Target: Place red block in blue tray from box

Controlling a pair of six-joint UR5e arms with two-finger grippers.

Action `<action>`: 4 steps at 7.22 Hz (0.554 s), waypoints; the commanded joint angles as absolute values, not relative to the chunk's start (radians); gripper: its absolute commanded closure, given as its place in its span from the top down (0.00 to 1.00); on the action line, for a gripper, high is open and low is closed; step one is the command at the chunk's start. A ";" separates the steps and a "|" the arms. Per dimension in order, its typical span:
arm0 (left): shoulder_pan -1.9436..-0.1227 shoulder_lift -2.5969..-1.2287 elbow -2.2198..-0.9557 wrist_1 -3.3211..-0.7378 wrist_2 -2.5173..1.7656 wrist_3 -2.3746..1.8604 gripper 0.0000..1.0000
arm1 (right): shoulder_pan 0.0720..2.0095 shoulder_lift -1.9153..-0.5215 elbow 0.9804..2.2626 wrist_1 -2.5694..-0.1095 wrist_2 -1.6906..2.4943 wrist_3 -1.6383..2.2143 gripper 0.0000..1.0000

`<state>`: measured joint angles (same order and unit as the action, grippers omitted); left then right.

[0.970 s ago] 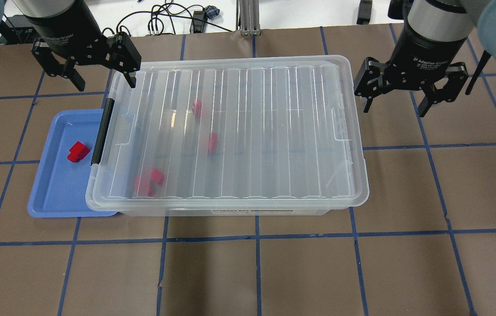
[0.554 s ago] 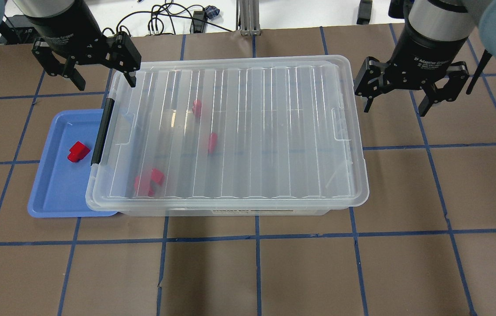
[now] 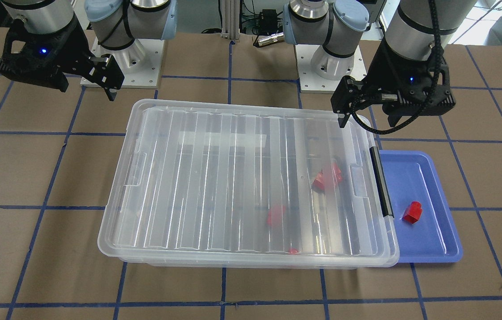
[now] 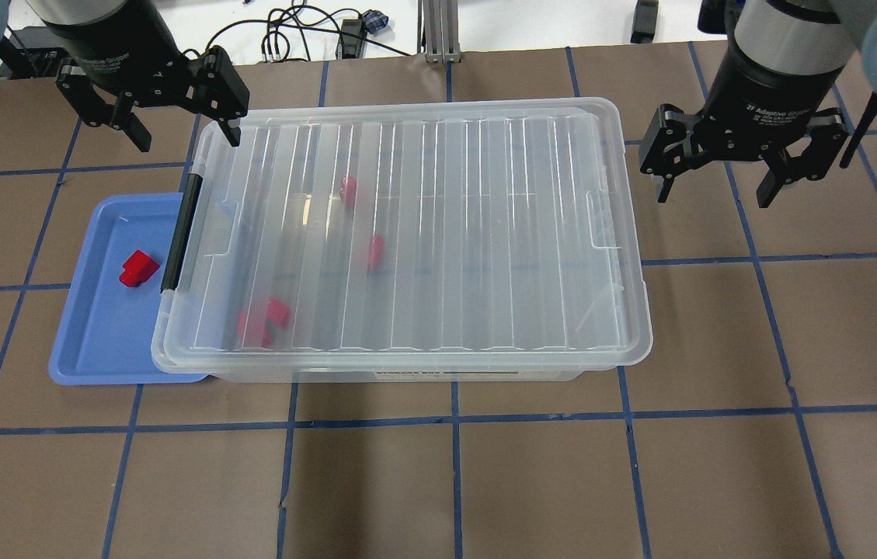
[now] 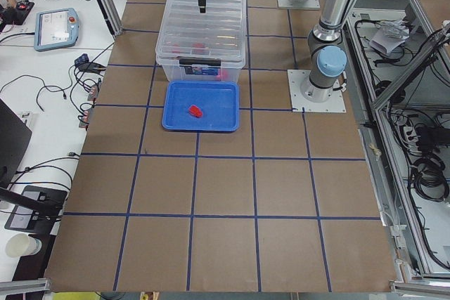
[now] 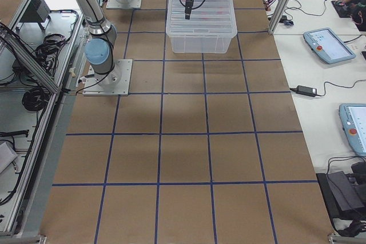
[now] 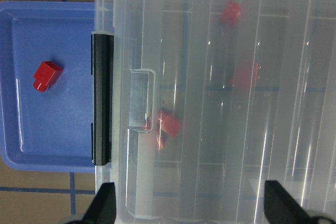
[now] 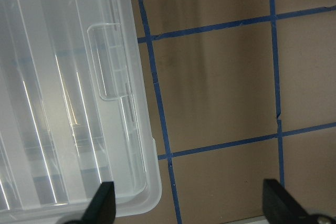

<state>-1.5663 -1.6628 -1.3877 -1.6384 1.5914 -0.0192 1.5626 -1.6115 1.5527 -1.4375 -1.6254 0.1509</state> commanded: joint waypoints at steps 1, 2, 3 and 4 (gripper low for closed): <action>-1.568 -1.666 -1.390 -1.620 1.589 0.035 1.00 | 1.563 -1.615 1.554 -1.434 -1.623 0.152 1.00; -1.568 -1.663 -1.390 -1.620 1.591 0.035 1.00 | 1.565 -1.618 1.555 -1.433 -1.621 0.152 1.00; -1.568 -1.663 -1.390 -1.620 1.591 0.034 1.00 | 1.565 -1.618 1.554 -1.433 -1.621 0.150 1.00; -1.568 -1.663 -1.390 -1.618 1.591 0.034 1.00 | 1.565 -1.621 1.549 -1.433 -1.611 0.150 1.00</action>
